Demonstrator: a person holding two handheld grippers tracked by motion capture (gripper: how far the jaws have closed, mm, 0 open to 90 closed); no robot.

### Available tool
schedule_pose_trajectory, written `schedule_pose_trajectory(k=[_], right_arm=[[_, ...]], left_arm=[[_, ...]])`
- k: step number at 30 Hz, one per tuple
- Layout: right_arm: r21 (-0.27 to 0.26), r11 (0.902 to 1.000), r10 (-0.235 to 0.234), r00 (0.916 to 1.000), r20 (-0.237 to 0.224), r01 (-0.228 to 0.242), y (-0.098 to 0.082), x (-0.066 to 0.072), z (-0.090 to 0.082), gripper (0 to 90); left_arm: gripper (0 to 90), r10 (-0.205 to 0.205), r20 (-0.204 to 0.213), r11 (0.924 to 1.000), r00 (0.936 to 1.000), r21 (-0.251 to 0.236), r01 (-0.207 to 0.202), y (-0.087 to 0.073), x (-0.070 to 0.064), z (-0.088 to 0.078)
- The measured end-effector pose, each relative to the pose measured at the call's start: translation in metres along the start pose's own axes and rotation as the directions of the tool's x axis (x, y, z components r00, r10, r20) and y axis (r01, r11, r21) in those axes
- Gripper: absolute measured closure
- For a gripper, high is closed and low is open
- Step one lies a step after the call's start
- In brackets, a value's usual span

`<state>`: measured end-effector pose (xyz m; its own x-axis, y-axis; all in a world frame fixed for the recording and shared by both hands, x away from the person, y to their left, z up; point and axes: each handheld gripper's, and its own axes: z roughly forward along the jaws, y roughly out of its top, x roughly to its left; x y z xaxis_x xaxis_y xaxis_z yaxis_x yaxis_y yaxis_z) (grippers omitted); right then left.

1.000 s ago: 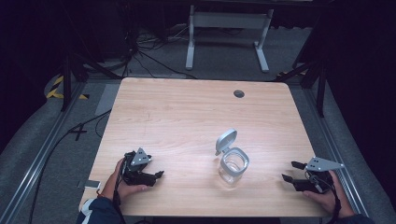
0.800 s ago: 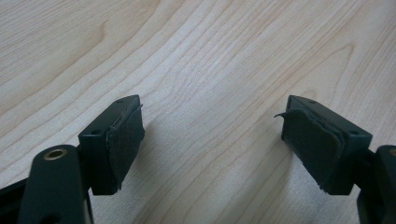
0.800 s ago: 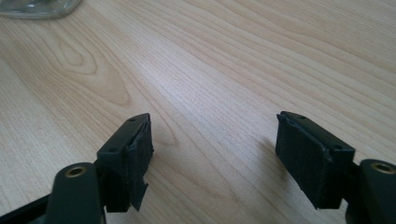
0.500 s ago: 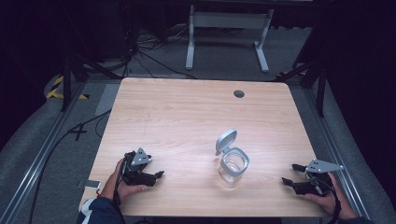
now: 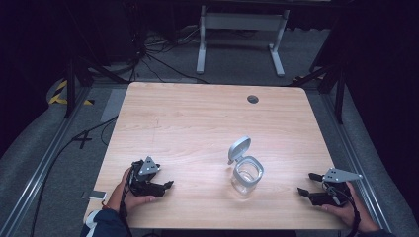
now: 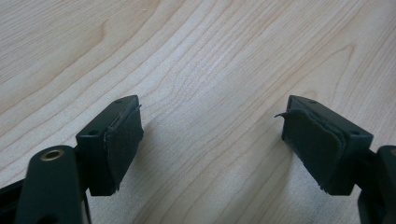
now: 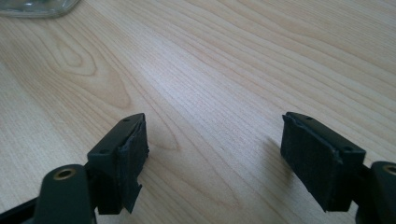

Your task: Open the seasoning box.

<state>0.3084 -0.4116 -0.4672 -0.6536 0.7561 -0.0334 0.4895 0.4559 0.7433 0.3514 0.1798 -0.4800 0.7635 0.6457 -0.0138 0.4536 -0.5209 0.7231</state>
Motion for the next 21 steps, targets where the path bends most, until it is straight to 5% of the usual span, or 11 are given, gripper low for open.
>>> schedule_pose_trajectory(k=[21], right_arm=[[-0.001,1.0,-0.004,1.0,-0.007,0.004,0.0005,-0.0003,0.0006,22.7]], left_arm=[[19.0,0.012,-0.001,0.9998,0.9999,0.014,-0.012,0.0012,0.0012,-0.0002]])
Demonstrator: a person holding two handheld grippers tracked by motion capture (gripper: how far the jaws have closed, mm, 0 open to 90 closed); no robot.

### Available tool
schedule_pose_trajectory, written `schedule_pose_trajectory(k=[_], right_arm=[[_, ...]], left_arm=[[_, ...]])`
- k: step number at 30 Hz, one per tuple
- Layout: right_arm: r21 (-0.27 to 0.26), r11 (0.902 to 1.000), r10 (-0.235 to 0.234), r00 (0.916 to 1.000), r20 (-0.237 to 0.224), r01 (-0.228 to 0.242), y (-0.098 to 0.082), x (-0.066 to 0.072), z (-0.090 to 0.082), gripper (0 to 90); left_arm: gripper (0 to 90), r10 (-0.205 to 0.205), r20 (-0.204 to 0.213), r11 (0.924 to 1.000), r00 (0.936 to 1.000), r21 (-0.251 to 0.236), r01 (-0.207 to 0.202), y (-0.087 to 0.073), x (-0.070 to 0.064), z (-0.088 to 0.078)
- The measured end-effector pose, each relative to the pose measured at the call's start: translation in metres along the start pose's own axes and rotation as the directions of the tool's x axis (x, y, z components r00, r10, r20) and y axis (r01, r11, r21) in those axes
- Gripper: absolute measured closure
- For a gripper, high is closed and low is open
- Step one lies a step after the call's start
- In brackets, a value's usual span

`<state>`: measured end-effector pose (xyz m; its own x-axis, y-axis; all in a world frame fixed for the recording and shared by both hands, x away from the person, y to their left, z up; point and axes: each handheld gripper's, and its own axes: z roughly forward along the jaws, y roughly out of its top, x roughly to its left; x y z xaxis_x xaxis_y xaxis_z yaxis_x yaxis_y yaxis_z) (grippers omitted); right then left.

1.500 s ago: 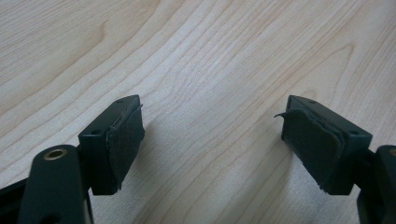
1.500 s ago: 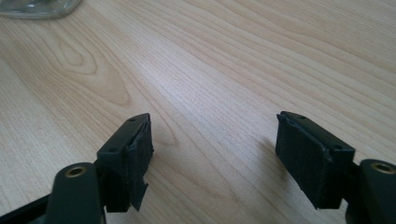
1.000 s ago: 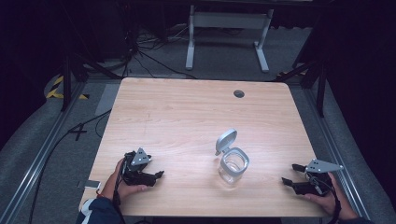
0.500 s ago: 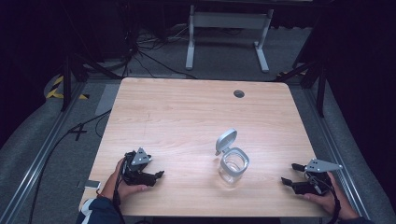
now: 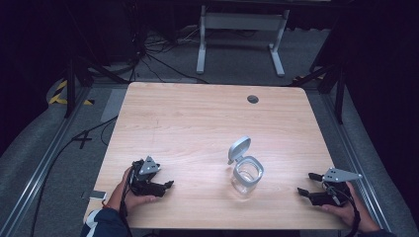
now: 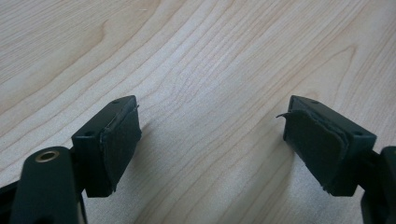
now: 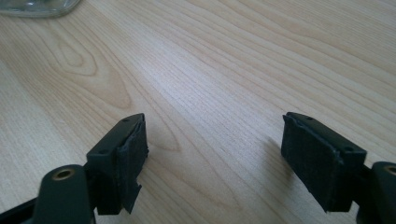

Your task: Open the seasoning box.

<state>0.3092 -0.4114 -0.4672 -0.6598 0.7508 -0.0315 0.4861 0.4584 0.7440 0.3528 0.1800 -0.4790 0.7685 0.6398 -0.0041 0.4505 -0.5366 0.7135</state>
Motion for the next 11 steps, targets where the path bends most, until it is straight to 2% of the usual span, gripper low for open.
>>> schedule_pose_trajectory(k=[4,11], right_arm=[[0.0,1.0,-0.001,1.0,0.0,0.001,0.0,0.0001,0.0001,22.7],[0.0,1.0,-0.001,1.0,0.0,0.001,0.0,0.0001,0.0001,22.7]], left_arm=[[18.1,-0.018,-0.003,0.9998,0.9998,-0.009,0.018,-0.0001,-0.0014,0.0015],[17.5,-0.016,-0.005,0.9998,0.9999,-0.01,0.016,0.0003,-0.0011,0.002]])
